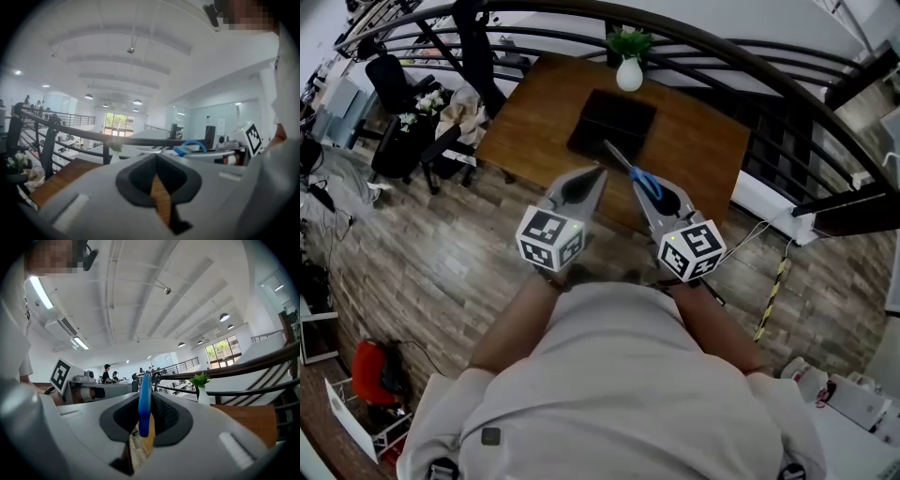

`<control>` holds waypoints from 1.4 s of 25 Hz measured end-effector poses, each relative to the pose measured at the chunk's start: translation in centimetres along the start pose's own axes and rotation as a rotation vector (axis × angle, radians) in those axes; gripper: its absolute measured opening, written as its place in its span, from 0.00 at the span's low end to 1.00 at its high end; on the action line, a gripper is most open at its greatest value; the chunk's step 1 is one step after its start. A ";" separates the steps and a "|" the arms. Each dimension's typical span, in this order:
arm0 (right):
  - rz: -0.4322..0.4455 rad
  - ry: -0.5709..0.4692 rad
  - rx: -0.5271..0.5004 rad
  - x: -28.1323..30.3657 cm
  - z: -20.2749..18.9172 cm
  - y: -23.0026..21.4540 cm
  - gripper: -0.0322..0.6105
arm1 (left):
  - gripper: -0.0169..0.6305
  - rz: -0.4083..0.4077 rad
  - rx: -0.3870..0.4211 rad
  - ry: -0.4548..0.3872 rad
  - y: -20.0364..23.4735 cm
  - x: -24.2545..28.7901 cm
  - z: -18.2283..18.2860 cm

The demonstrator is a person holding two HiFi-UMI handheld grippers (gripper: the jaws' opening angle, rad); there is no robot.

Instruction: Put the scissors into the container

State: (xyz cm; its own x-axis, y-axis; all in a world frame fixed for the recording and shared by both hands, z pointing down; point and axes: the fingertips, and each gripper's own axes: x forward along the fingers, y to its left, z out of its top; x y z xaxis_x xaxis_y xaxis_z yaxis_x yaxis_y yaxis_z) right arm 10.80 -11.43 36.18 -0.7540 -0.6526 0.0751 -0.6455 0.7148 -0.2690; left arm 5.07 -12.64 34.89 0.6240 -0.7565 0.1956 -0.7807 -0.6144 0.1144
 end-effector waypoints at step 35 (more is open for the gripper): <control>-0.143 -0.066 -0.001 18.2 5.4 -1.4 0.14 | 0.03 -0.202 0.038 -0.014 18.1 3.9 6.0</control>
State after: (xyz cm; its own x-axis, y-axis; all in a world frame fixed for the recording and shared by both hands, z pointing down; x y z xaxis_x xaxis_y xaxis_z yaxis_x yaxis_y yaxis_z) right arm -1.34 -25.67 32.76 -0.6444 -0.7631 0.0490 -0.7460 0.6133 -0.2595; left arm -6.38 -28.06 31.93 0.7686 -0.6198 0.1585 -0.6377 -0.7618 0.1135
